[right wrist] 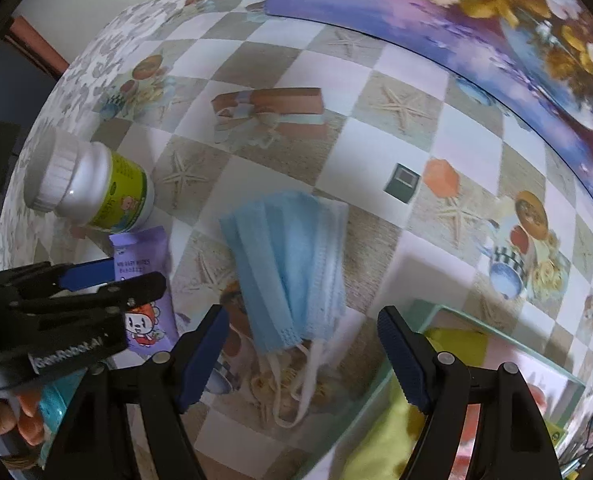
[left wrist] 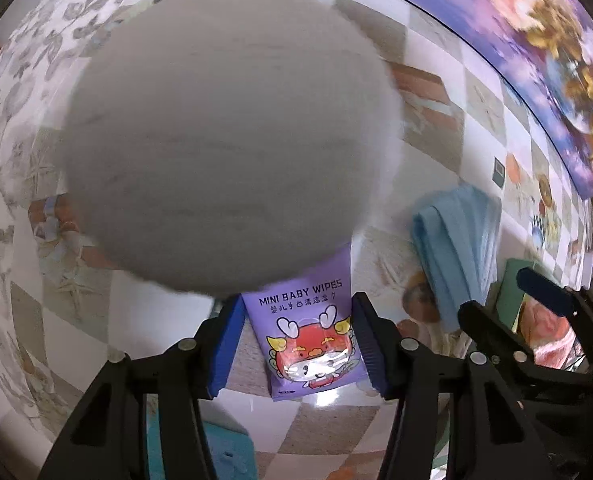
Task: Organize soft objects
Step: 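Grasp the purple baby wipes pack with the left tool while the right tool grasps the blue face mask, then carry the wipes pack and face mask over the tray and release them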
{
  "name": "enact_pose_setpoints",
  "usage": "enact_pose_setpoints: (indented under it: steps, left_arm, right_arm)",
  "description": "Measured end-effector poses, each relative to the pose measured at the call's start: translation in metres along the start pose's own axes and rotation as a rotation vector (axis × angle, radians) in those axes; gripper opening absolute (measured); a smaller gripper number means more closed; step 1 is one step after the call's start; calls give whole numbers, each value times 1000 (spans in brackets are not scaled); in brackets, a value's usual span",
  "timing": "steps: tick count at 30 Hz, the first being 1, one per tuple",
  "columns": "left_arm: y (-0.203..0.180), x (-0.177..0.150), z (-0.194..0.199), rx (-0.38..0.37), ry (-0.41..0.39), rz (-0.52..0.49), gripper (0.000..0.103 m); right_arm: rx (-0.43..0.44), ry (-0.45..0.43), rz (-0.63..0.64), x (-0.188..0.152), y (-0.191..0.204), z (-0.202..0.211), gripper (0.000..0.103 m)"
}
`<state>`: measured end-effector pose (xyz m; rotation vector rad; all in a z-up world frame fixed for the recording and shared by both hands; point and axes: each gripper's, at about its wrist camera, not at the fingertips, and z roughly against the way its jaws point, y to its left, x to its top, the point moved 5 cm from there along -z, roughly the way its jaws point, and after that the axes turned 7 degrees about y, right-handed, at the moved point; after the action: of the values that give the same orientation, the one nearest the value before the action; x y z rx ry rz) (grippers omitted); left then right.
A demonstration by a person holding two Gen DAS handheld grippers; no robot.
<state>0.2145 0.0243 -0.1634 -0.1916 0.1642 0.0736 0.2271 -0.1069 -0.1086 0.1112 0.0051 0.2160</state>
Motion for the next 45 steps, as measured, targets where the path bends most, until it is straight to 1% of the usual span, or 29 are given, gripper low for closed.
enact_pose_setpoints:
  steps: [5,10,12,14,16,20,23,25,28,31,33,38,45]
  left_arm:
    - [5,3,1,6,-8,4,56]
    - [6,3,1,-4,-11,1,56]
    - [8,0,3,-6,-14,-1,56]
    - [12,-5,4,-9,-16,1,56]
    - [11,-9,5,-10,-17,4,56]
    - [12,-8,7,-9,-21,11,56]
    - [13,-10,7,-8,-21,17,56]
    - [13,-13,7,-11,-14,27,55]
    - [14,-17,7,-26,-10,39,54]
    - [14,-22,16,-38,-22,55,53]
    - [13,-27,23,-41,-34,58,53]
    - [4,-44,57,-59,-79,48,53]
    - [-24,-75,105,-84,-140,0,53]
  right_arm:
    - [-15,14,16,11,11,-16,80]
    - [-37,16,8,18,7,-28,79]
    - [-42,16,9,20,6,-30,77]
    - [-46,15,10,21,6,-32,69]
    - [-60,6,17,15,7,-33,64]
    - [-54,-3,34,9,13,-31,44]
    - [-44,0,37,2,14,-27,37]
    - [-33,-3,35,-3,15,-22,34]
    - [-15,-17,32,-12,15,-11,26]
    - [-9,-38,30,-17,13,8,25]
    - [-9,-52,31,-22,12,20,21]
    - [-15,-96,24,-34,10,59,21]
    - [-36,-187,-2,-71,-3,128,21]
